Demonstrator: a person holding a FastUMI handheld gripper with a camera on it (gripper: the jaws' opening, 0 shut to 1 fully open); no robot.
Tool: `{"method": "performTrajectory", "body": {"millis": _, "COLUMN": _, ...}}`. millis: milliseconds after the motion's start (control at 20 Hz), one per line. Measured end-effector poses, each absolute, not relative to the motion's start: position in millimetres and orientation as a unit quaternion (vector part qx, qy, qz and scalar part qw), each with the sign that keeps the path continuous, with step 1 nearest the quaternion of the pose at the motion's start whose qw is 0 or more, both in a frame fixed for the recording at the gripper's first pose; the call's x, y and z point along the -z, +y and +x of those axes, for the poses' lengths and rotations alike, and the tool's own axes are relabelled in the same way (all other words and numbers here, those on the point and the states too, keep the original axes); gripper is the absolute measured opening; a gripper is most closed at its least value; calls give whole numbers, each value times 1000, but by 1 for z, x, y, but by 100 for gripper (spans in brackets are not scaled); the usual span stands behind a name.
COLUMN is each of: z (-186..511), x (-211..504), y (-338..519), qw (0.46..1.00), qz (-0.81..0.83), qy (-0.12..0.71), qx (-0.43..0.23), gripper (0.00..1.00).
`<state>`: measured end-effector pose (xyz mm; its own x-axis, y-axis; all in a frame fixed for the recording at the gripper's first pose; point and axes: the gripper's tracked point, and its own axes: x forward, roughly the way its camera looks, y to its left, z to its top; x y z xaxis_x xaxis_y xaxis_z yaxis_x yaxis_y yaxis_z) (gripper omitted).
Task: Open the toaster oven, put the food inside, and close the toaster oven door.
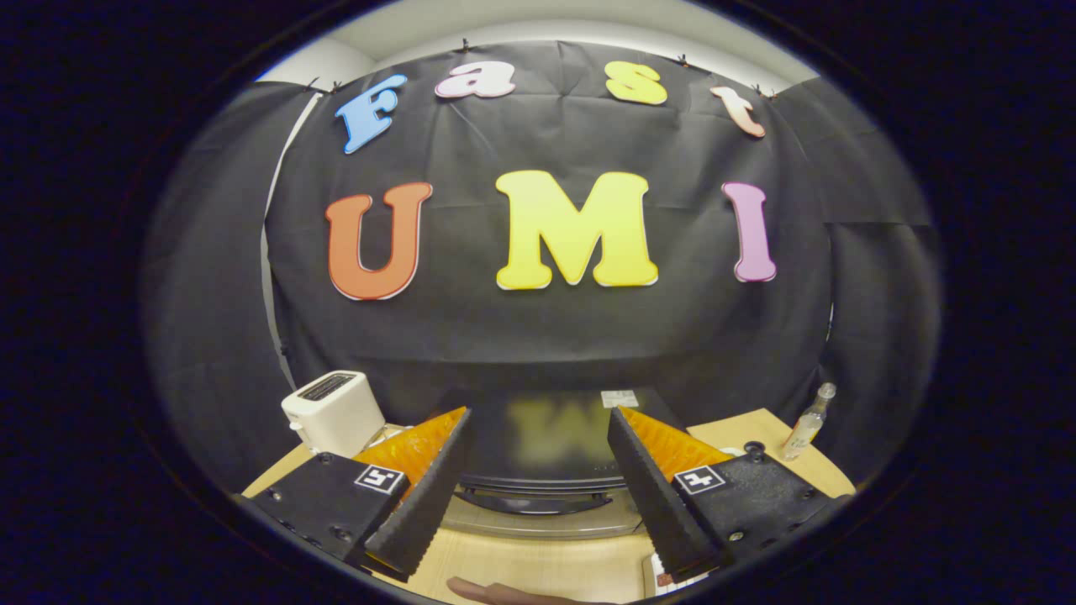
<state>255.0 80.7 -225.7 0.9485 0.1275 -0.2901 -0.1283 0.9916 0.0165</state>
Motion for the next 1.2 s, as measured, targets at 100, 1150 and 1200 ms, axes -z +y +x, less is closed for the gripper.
{"method": "performTrajectory", "body": {"millis": 100, "z": 267, "x": 250, "y": 81, "qw": 983, "qz": -2, "qy": 173, "qx": -56, "gripper": 100}}
{"method": "performTrajectory", "body": {"millis": 1150, "z": 234, "x": 311, "y": 82, "qw": 976, "qz": -15, "qy": 207, "qx": -58, "gripper": 100}}
{"method": "performTrajectory", "body": {"millis": 1200, "z": 228, "x": 314, "y": 81, "qw": 976, "qz": -22, "qy": 205, "qx": -62, "gripper": 100}}
